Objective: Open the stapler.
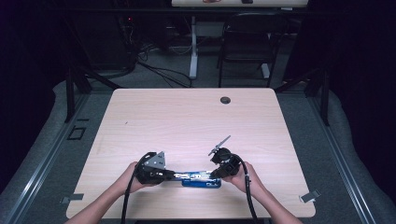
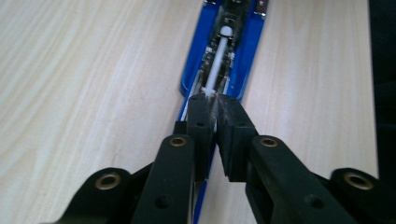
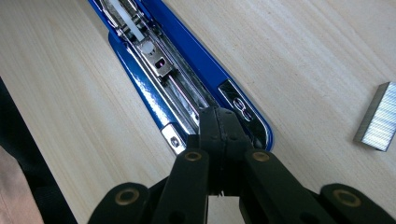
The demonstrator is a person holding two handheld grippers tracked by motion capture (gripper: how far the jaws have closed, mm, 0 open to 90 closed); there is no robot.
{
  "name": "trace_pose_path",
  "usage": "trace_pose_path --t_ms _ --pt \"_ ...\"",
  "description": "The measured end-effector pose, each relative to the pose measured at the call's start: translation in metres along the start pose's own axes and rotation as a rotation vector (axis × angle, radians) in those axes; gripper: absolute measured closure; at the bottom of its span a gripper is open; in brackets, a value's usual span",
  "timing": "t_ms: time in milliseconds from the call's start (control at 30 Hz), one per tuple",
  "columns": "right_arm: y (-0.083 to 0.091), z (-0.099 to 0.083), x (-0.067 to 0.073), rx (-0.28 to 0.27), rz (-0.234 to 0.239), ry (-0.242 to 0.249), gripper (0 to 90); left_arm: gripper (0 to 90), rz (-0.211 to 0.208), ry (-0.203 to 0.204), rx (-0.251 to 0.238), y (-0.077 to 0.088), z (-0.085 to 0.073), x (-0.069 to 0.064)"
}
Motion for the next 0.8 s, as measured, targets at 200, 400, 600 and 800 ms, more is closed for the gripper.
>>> trace_pose_path --t_ms 200,400,600,800 --pt "0.0000 0.0002 -0.0001 -0.003 0.004 -0.002 90.0 70.1 -0.003 -0.035 -0.006 0.0018 -0.0018 -0.0035" --pt "-0.0001 0.0004 -0.0004 -0.002 -0.002 0.000 90.0 67.0 0.018 -0.056 -0.009 0.0020 -0.0008 -0.0047" --pt "-0.0002 0.0003 0.0008 -0.007 0.021 -0.015 90.0 73.4 0.013 -0.030 -0.009 0.0020 -0.0040 -0.0018" --pt "0.0070 0.0024 0.0022 -0.021 0.073 -0.029 90.0 78.7 0.008 -0.033 -0.006 -0.0004 -0.0065 -0.0015"
Point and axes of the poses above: each handheld gripper's, and its own axes: y roughly backward along the jaws, z roughly out of its top, x roughly to its left, the point moved 10 cm from there along -y, roughly forward along the jaws, and after that the axes turned 12 degrees about -y, right-handed, at the moved point
